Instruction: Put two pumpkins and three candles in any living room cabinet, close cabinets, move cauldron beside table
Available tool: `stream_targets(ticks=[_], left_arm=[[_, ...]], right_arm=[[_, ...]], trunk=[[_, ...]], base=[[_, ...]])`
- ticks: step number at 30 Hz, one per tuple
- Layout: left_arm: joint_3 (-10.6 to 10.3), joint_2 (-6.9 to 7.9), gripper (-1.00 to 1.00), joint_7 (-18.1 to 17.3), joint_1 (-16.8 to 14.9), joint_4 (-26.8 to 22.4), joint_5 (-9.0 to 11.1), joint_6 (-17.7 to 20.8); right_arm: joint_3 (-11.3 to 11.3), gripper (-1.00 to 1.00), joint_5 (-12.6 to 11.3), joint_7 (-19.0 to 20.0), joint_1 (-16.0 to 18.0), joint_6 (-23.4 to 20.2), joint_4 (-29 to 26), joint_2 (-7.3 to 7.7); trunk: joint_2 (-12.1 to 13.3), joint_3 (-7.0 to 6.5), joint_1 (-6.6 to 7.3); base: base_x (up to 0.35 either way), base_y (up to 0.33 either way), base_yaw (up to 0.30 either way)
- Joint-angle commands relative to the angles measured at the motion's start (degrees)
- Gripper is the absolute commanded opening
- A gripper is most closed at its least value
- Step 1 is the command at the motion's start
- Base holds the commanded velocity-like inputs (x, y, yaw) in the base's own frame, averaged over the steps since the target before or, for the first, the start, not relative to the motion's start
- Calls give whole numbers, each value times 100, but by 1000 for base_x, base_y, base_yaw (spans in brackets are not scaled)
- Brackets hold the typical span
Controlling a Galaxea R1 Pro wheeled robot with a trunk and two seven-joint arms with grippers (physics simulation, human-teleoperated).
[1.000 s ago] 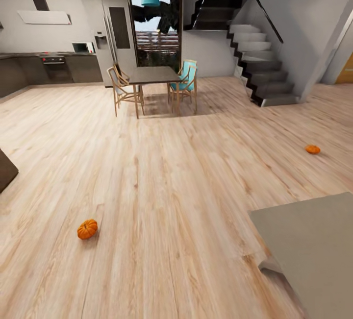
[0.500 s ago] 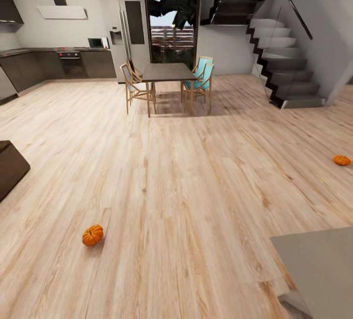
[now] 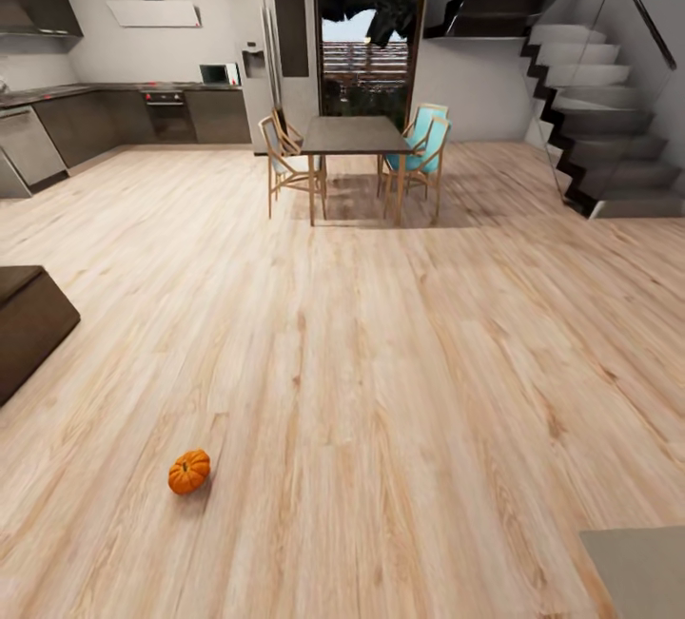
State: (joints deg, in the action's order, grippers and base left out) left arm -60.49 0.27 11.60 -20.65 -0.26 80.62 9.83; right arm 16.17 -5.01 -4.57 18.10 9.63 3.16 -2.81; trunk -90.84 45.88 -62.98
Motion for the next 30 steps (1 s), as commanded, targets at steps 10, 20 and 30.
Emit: stream_targets(ticks=[10, 20, 30], left_arm=[[-1, -1, 100, 0, 0, 0, -2, -1], [0, -1, 100, 0, 0, 0, -2, 1], [0, 0, 100, 0, 0, 0, -2, 1]], right_arm=[[0, 100, 6, 0, 0, 3, 0, 25], [0, 100, 9, 0, 0, 4, 0, 33], [0, 100, 8, 1, 0, 4, 7, 44]], trunk=[[0, 52, 0], [0, 55, 0], [0, 15, 0]], base=[[330, 0, 85], [330, 0, -7], [330, -67, -220]])
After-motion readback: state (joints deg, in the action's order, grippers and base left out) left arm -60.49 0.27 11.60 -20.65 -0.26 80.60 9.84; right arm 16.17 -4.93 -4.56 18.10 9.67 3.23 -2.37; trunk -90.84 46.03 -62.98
